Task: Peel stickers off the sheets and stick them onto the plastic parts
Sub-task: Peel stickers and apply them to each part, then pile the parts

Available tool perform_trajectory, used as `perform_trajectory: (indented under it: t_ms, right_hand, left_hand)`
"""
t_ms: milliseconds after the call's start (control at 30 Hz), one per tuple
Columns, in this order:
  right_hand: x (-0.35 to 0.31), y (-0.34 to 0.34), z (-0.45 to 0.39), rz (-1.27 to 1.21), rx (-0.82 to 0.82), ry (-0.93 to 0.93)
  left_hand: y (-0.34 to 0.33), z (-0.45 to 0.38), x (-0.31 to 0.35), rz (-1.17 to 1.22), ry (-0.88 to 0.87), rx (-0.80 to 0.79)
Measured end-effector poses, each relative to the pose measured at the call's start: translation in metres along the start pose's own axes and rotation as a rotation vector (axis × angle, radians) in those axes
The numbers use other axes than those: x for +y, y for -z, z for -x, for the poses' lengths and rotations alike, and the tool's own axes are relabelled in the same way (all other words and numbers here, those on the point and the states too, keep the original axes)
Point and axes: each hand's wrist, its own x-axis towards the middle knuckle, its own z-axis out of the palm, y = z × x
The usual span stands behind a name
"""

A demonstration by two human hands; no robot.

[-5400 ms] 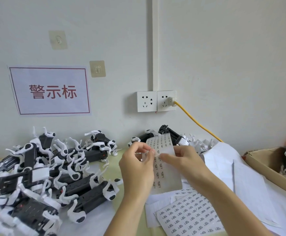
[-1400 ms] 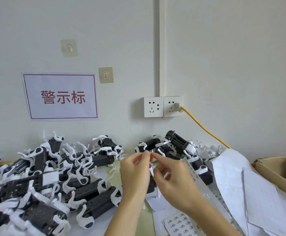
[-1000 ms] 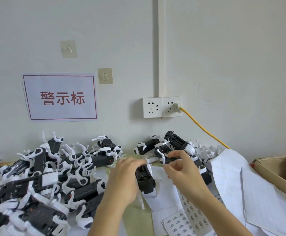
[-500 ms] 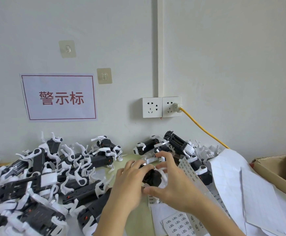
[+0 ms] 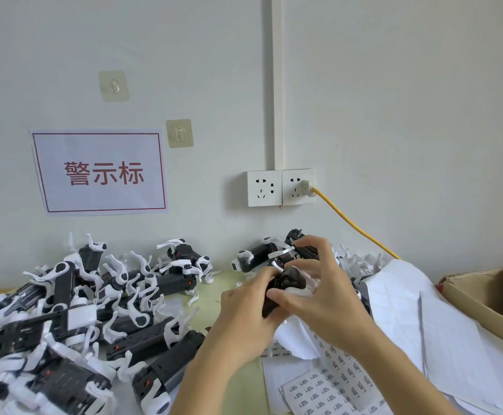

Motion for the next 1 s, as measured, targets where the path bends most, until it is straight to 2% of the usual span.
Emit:
perform_trajectory:
  t_ms: [200, 300, 400, 500, 600, 667, 1000]
  right_hand:
    - [-0.001, 0.009, 0.0, -0.169, -0.022, -0.195]
    - [0.005, 0.014, -0.004, -0.235, 0.132, -0.255]
    - [0.008, 0.019, -0.006, -0.254, 0.272, -0.265]
    - [0.002, 0.02, -0.004, -0.269, 0.124, -0.14]
    - [-0.007, 0.015, 0.0, -0.26, -0.07, -0.046]
    - [-0.009, 0.012, 0.001, -0.244, -0.137, -0.036]
    - [0.004, 0.003, 0.0, 0.06, -0.121, -0.01]
  left_hand:
    - [0.0, 0.003, 0.001, 0.08, 0.04, -0.033]
    - [0.003, 0.002, 0.001, 0.174, 0.089, 0.05]
    - [0.007, 0.001, 0.002, 0.32, 0.211, 0.162]
    - [0.009, 0.0, 0.006, 0.458, 0.307, 0.205]
    - [0.01, -0.001, 0.009, 0.524, 0.323, 0.196]
    - [0.008, -0.001, 0.008, 0.524, 0.321, 0.198]
    - [0.004, -0.001, 0.011, 0.485, 0.27, 0.195]
